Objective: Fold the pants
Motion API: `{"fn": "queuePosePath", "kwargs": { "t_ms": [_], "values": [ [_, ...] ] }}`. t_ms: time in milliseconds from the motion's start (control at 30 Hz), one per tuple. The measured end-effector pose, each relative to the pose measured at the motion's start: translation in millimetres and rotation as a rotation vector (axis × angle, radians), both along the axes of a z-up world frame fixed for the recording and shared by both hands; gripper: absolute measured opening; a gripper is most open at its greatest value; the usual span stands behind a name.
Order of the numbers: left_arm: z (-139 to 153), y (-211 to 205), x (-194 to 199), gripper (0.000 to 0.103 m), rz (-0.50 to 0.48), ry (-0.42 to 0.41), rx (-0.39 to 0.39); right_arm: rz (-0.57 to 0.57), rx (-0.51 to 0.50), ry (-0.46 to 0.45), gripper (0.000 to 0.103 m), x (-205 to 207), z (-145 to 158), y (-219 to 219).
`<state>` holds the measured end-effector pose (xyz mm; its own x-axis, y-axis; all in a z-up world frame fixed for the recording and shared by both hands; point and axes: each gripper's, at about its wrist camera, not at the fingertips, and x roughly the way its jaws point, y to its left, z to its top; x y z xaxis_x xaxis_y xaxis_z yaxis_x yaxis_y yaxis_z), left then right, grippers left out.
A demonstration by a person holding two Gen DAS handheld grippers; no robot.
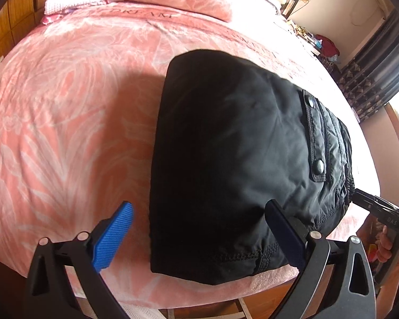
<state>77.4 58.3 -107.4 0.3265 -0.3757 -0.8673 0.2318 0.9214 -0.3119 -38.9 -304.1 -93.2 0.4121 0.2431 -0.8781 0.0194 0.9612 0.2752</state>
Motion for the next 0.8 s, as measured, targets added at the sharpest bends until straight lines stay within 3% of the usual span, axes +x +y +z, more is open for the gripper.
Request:
{"fn": "queuePosePath", "kwargs": {
  "t_ms": [100, 167, 500, 600, 800],
  "values": [
    [0, 10, 18, 0.099, -0.023, 0.032, -0.052, -0.037, 0.086, -0.045, 0.075, 1, 10, -19],
    [-5, 20, 31, 0.099, -0.032, 0.045, -0.11, -0.059, 0.148, -0.058, 0.079, 4, 10, -32],
    [-31, 24, 56, 0.099, -0.115, 0.137, -0.298, -0.053, 0.377, -0.043, 0.079, 27, -21, -57],
    [-39, 20, 63, 0.099, -0.141, 0.158, -0.304, -0.051, 0.408, -0.024, 0.079, 30, -32, -60],
    [-62, 5, 77, 0.099, -0.208, 0.281, -0.429, -0.016, 0.517, 0.039, 0.079, 35, -57, -66]
  ]
}}
